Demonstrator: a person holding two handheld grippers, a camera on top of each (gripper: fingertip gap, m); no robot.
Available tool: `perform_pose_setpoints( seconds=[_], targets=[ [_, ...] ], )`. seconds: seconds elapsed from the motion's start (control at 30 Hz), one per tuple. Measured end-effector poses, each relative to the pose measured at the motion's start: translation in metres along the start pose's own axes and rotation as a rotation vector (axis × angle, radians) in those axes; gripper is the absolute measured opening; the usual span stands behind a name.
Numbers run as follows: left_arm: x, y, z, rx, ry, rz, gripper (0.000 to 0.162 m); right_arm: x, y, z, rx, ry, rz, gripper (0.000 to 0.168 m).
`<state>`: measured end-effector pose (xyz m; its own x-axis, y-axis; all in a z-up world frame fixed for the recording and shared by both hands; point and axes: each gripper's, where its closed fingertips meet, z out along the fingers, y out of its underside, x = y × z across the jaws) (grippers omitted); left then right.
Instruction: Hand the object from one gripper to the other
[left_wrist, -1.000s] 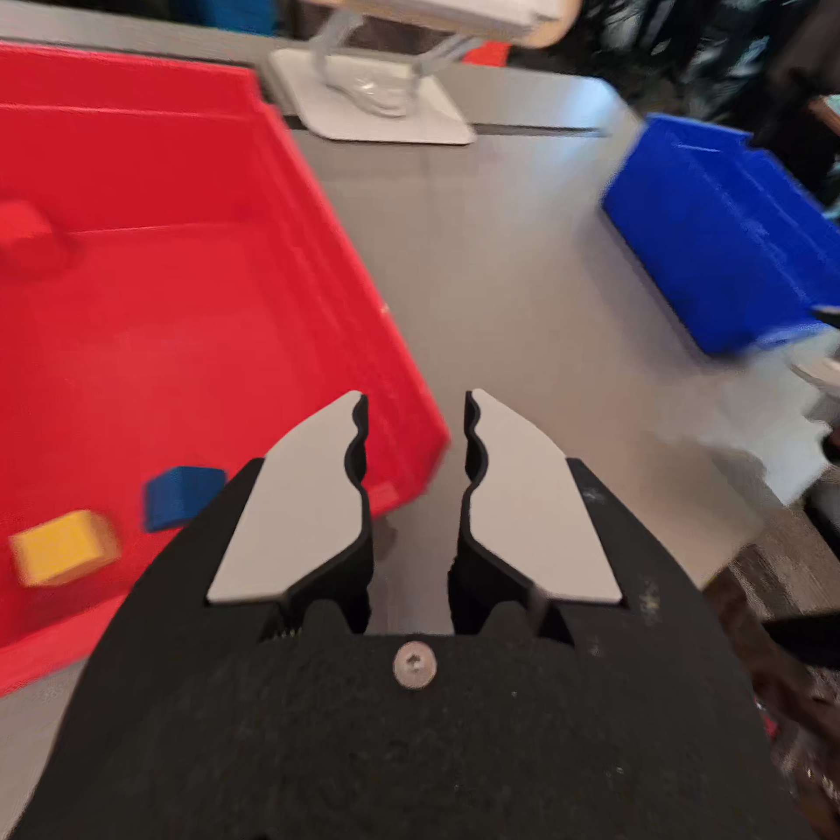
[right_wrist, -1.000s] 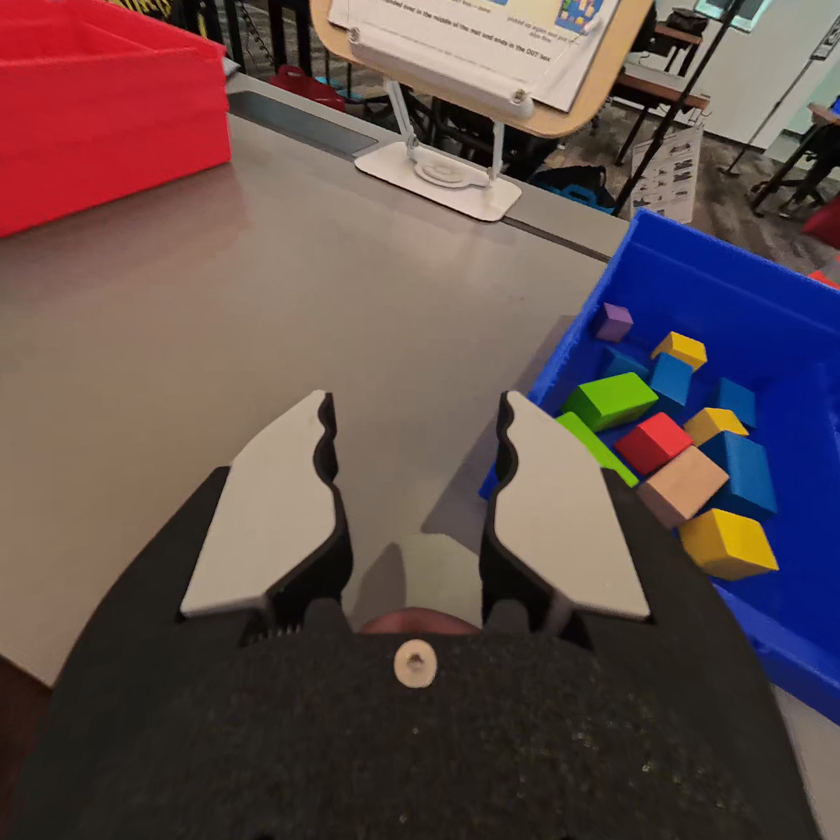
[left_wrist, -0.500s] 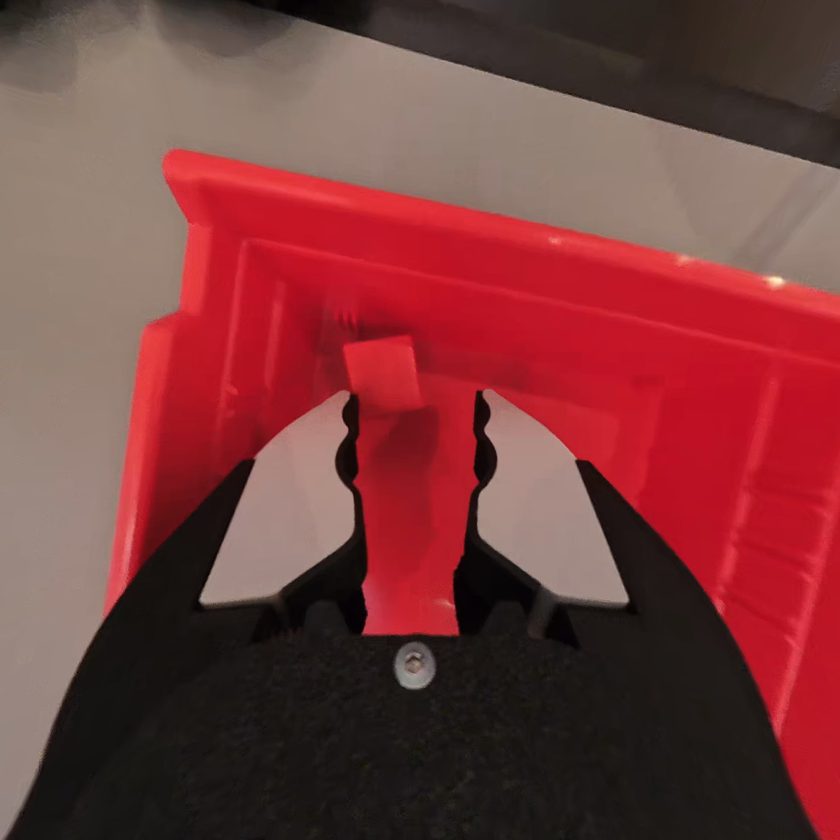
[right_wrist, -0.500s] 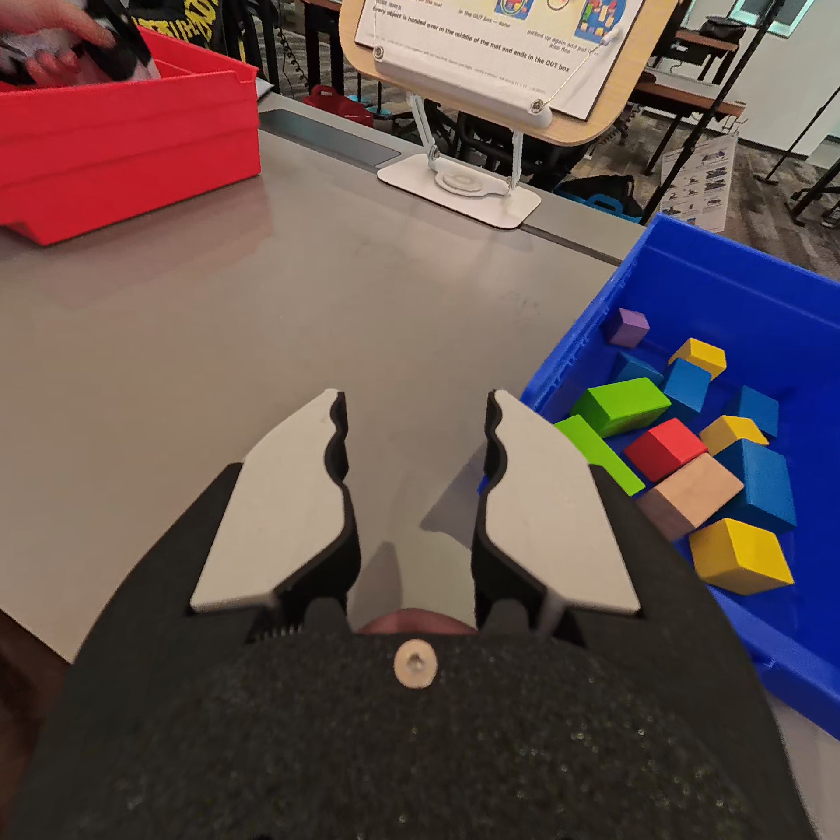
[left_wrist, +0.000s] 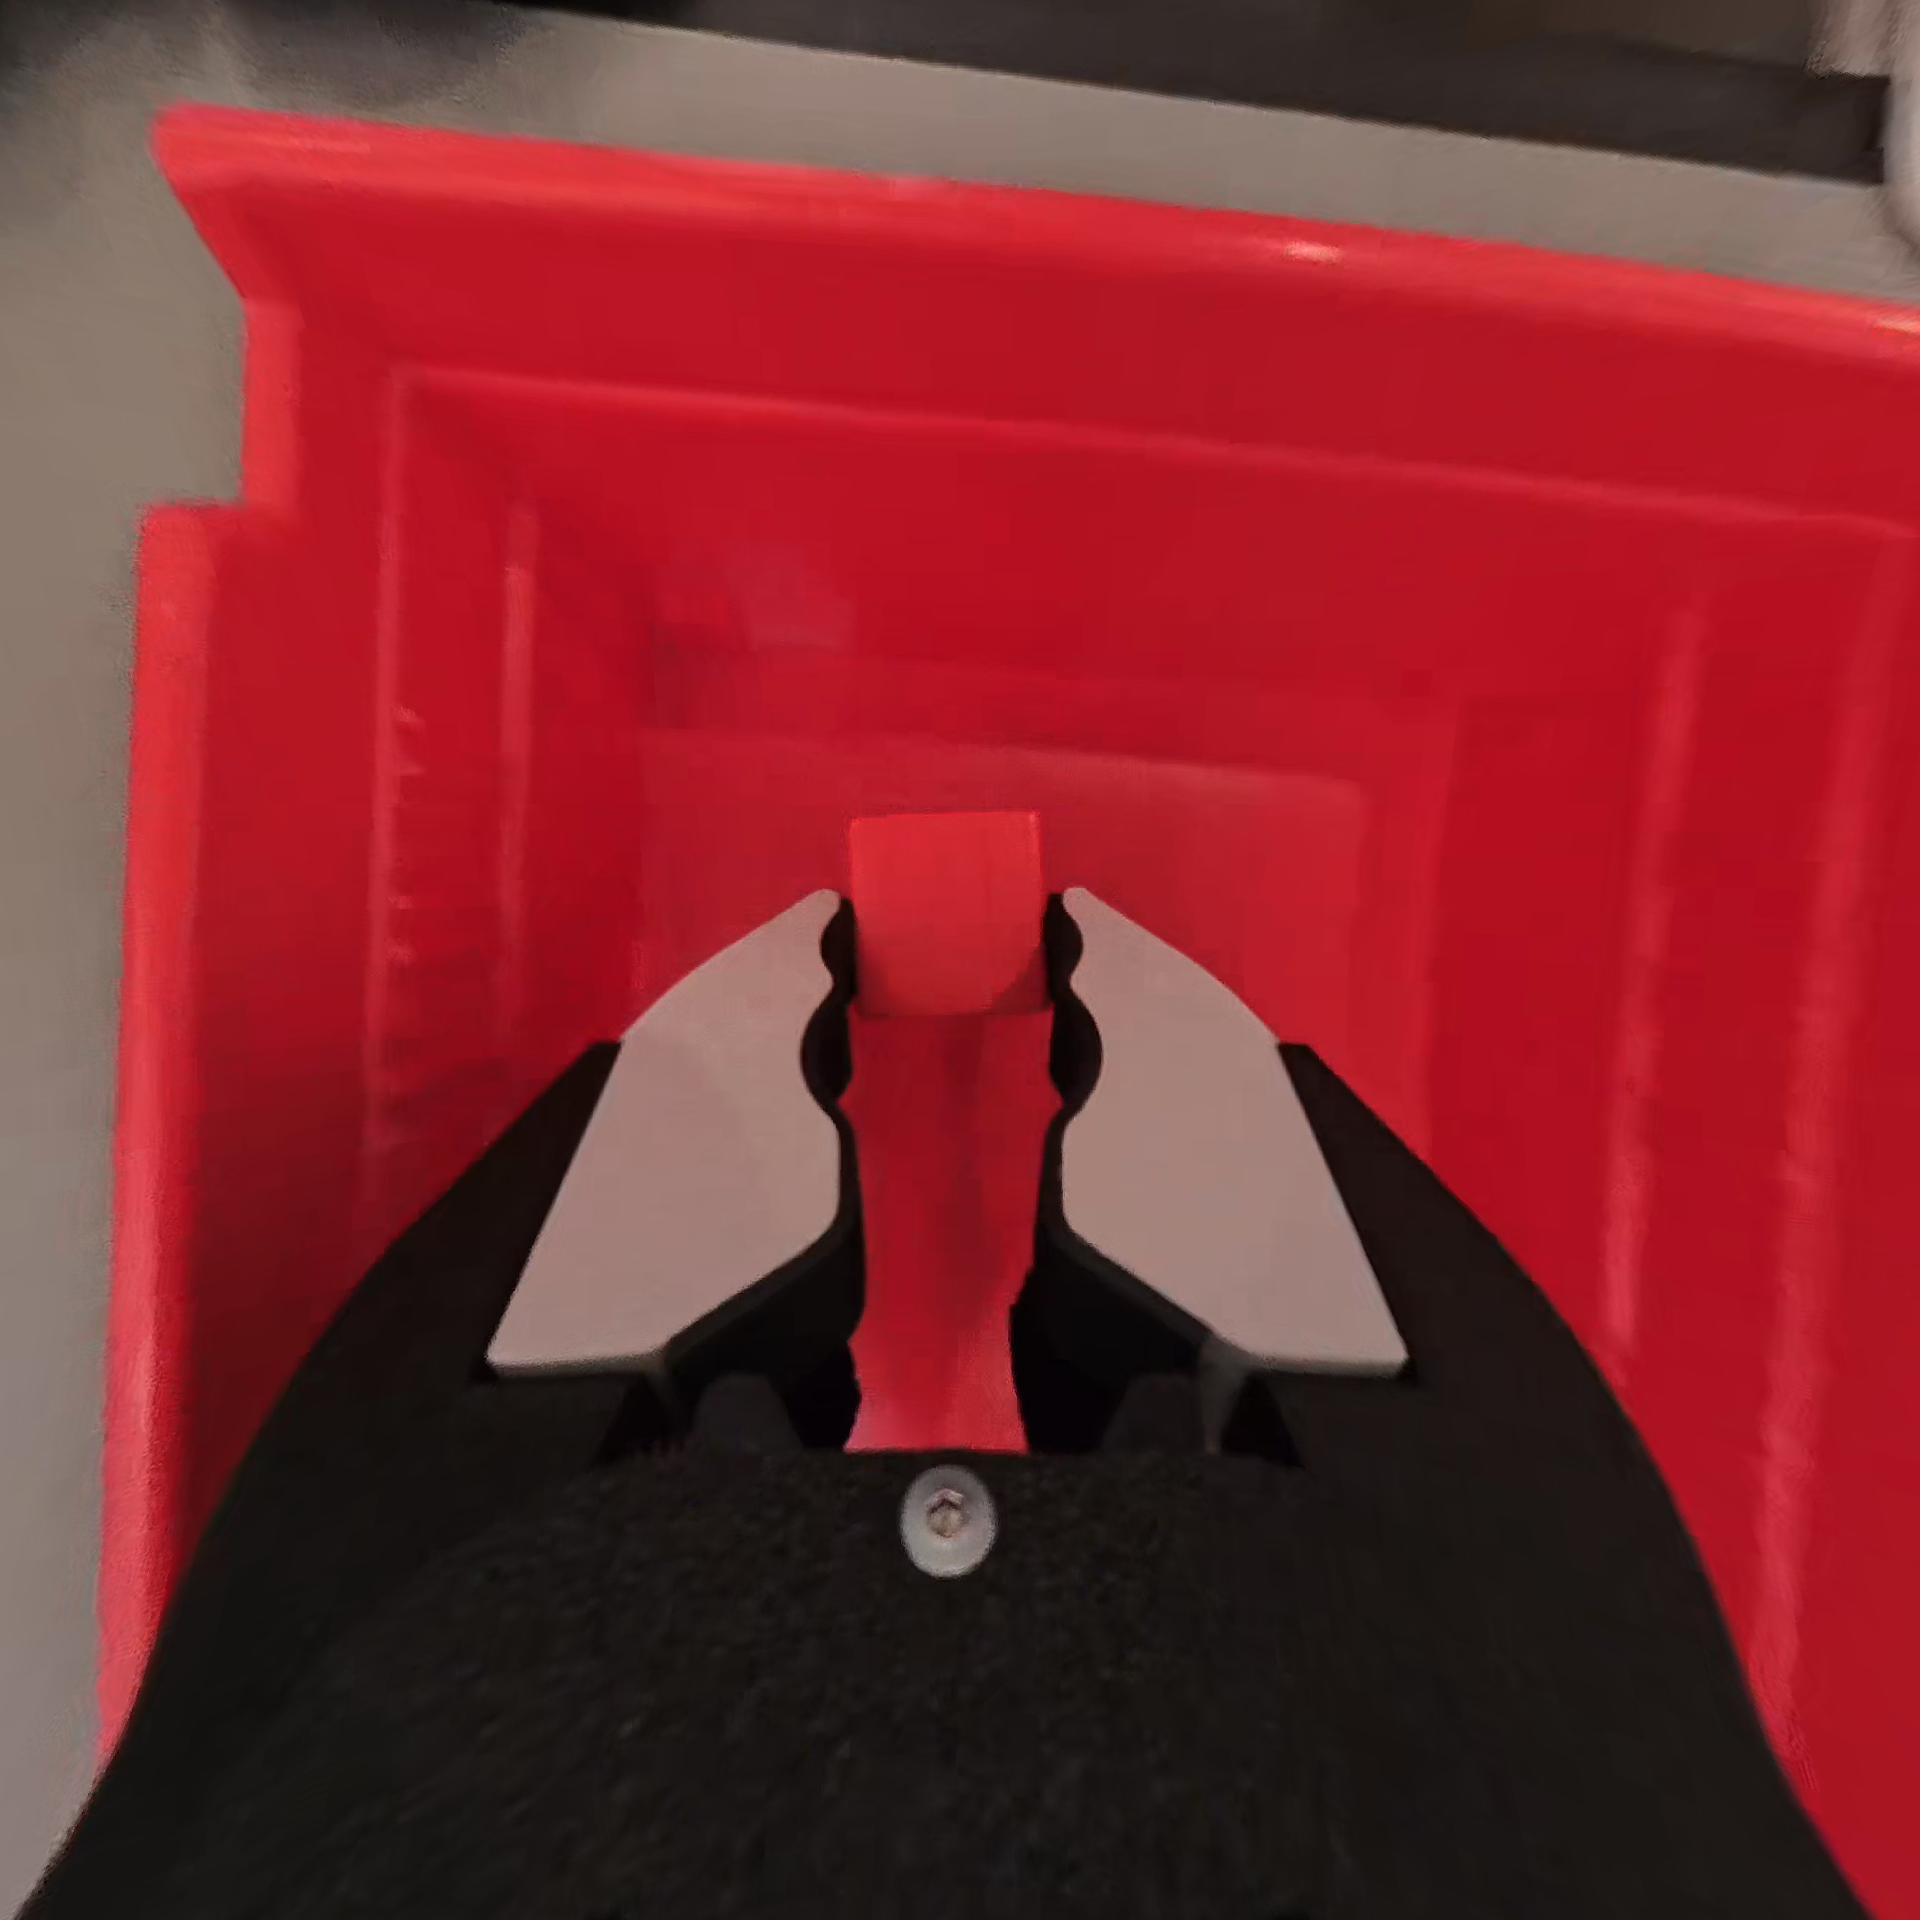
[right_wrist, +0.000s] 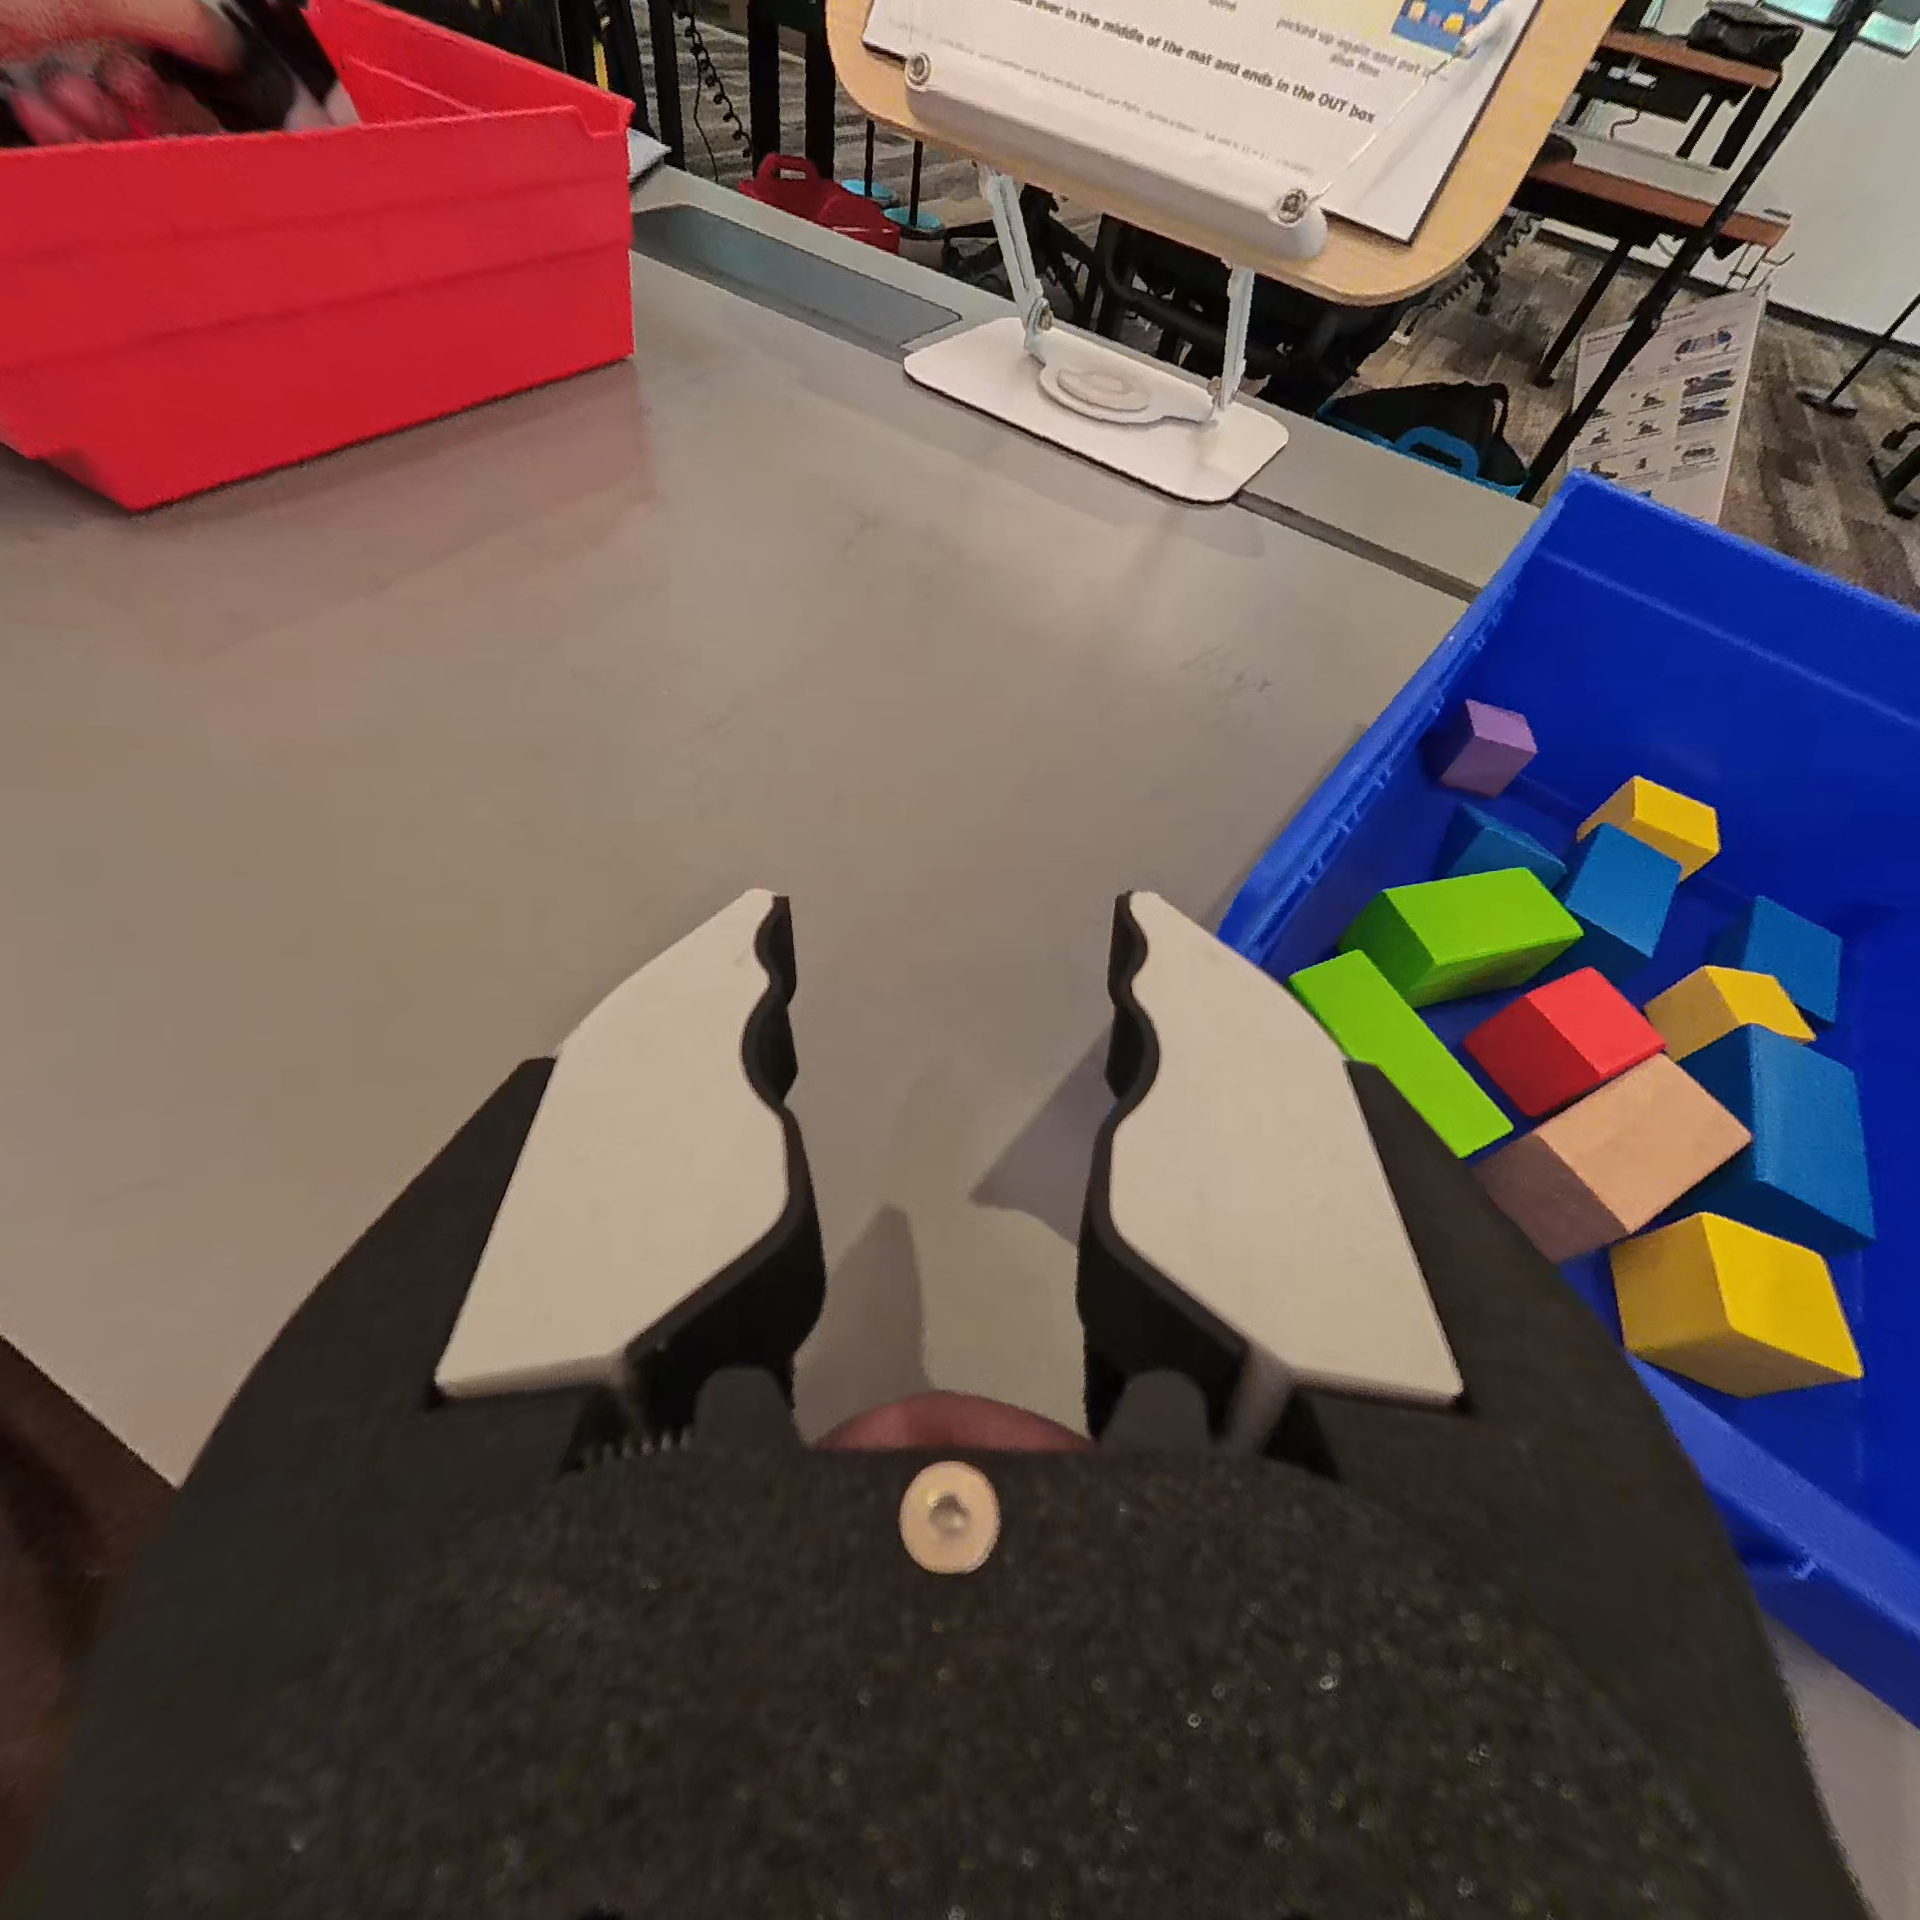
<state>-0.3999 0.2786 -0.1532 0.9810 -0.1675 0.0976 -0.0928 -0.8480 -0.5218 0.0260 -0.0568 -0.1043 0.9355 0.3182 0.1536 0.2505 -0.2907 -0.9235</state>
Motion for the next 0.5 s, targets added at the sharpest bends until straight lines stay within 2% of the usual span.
perform_pose_setpoints(
  seconds=[0.17,0.33,0.4,0.5],
  targets=[
    [0.098,0.018,-0.095,0.133,0.621,0.025,0.034,-0.013,-0.014,0.009,0.077,-0.075,-0.016,0.058],
    [0.21,0.06,-0.169,0.103,1.114,-0.005,0.034,-0.048,-0.059,0.037,0.197,-0.175,-0.123,0.059],
    [0.248,0.072,-0.182,0.106,1.246,-0.054,0.034,-0.068,-0.079,0.049,0.238,-0.212,-0.175,0.059],
    [0.292,0.091,-0.18,0.097,1.329,-0.124,0.034,-0.093,-0.102,0.069,0.282,-0.266,-0.189,0.059]
  ],
)
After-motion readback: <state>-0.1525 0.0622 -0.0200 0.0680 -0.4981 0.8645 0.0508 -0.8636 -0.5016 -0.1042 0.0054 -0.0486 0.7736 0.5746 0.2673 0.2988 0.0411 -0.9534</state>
